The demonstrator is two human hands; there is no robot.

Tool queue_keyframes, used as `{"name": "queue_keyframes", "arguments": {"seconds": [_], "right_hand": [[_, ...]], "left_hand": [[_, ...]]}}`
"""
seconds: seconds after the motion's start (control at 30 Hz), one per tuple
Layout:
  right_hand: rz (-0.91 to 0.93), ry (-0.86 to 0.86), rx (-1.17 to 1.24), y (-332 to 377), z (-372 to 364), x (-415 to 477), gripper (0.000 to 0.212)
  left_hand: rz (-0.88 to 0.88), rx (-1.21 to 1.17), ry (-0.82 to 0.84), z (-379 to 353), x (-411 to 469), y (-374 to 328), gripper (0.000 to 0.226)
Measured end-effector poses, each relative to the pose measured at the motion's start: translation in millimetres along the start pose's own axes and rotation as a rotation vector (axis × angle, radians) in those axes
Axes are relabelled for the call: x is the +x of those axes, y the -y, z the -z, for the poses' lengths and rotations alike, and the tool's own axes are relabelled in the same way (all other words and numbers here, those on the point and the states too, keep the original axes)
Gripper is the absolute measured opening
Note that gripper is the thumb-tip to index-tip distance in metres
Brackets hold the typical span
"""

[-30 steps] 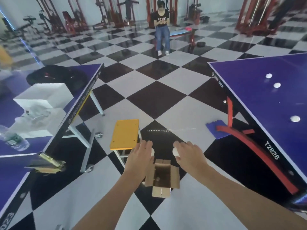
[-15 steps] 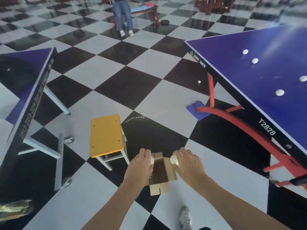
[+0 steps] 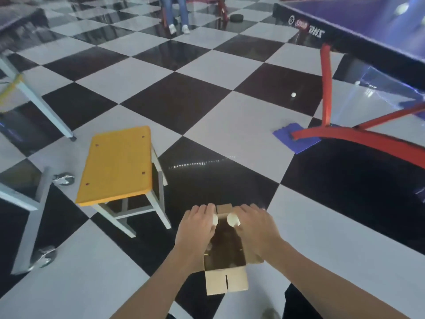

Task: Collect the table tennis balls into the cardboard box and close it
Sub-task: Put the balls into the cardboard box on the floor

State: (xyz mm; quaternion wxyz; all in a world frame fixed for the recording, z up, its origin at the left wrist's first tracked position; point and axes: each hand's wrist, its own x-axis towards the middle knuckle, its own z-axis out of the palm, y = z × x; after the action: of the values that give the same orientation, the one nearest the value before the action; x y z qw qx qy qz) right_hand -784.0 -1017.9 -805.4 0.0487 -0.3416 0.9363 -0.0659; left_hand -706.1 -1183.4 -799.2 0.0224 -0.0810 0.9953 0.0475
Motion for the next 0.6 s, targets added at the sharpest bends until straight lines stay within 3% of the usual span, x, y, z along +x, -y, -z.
{"name": "queue_keyframes", "arguments": {"seconds": [0.27, 0.4, 0.6], "right_hand": [[0.024, 0.012, -0.026, -8.6, -136.1, 8.1, 0.031], [0.039, 0.065, -0.050, -2.8, -164.4, 5.2, 0.032], [0.013, 0.071, -0.038, -1.5, -168.2, -0.6, 0.033]], "left_hand": [[0.012, -0.120, 0.080, -131.2, 0.1, 17.0, 0.055], [0.010, -0.153, 0.152, -151.8, -4.5, 13.4, 0.059], [-0.018, -0.202, 0.092, -151.9, -14.2, 15.1, 0.069]]}}
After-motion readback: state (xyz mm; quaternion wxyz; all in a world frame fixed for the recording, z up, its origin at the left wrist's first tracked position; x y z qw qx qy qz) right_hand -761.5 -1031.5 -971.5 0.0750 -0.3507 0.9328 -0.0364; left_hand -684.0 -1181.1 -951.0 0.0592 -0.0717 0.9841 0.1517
